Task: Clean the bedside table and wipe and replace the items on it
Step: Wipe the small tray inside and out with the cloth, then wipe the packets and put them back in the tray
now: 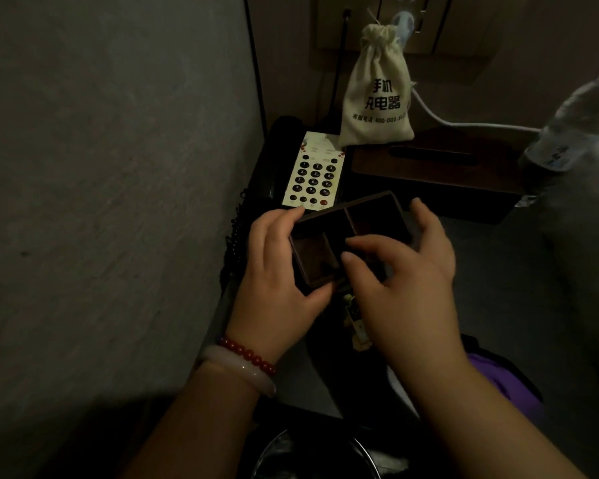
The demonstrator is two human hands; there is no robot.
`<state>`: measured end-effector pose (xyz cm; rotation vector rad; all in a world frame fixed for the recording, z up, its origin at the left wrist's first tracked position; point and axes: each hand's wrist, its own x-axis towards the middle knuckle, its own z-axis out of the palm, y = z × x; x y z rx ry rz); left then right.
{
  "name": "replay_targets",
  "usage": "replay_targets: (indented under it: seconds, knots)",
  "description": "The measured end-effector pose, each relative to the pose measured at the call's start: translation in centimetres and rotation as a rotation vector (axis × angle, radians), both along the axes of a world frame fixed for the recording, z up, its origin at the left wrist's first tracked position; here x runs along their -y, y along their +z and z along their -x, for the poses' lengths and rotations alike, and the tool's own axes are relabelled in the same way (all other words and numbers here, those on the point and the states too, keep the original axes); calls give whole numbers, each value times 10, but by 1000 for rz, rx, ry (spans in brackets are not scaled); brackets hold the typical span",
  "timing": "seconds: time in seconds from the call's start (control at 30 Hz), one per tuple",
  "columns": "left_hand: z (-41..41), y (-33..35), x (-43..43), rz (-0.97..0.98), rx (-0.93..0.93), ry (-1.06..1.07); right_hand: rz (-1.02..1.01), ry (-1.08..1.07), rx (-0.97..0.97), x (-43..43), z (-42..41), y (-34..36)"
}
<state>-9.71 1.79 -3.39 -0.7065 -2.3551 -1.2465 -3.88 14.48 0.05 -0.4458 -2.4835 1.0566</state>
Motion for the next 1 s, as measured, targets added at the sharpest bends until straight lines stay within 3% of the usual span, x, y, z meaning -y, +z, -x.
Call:
replay_targets:
  seconds: [0.27,0.5,0.73,1.0]
  knots:
    - [-3,8,1,-25,-83,-27,-29,-125,248,28,40,17]
    - [-4,8,3,10,-71,-55,-74,-178,296,31,54,18]
    - [-7,15,1,-33,-122,-44,21,-229,236,35,64,19]
    - [-5,11,3,-49,-96,-54,89,-186,37,37,58,12]
